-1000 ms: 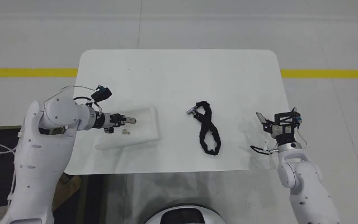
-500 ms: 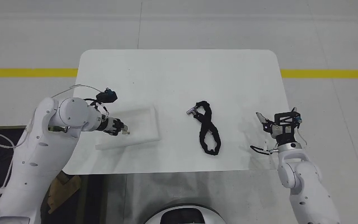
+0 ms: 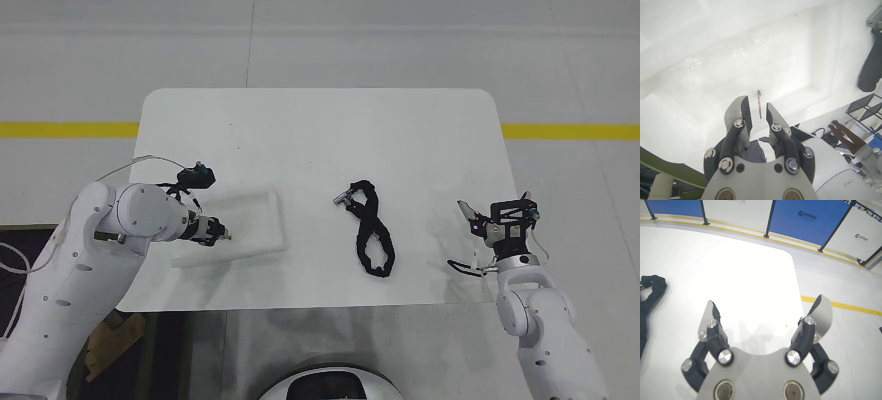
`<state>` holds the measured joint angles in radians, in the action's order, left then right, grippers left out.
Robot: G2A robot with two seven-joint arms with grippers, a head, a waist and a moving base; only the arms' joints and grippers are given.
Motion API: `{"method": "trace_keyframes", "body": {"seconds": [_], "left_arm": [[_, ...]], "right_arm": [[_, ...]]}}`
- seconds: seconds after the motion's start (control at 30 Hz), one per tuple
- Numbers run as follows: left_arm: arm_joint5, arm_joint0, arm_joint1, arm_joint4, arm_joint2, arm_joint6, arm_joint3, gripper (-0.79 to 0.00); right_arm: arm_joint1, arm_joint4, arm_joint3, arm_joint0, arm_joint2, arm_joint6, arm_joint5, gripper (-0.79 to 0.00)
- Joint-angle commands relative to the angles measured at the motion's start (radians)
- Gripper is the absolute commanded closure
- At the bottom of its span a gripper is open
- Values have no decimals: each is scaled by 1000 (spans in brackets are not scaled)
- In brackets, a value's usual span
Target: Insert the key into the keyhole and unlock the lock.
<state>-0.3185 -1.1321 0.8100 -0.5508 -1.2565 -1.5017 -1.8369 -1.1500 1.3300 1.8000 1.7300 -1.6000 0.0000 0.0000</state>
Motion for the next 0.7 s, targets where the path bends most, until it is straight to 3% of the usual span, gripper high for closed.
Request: {"method": "trace_keyframes", "body": {"seconds": [0.0, 0.23, 0.53, 0.67], "left_arm": [[-6, 0, -1, 4, 9, 6, 8, -188], [-23, 14, -2, 11, 36, 23, 25, -105], [-42, 23, -10, 14, 51, 42, 40, -68], [-48, 25, -14, 21, 56, 48, 43, 0]], "right_arm": [[0, 0, 0, 0, 0, 0, 0, -785], [0, 0, 0, 0, 0, 0, 0, -785], [0, 0, 0, 0, 0, 0, 0, -785], [0, 0, 0, 0, 0, 0, 0, -785]]}}
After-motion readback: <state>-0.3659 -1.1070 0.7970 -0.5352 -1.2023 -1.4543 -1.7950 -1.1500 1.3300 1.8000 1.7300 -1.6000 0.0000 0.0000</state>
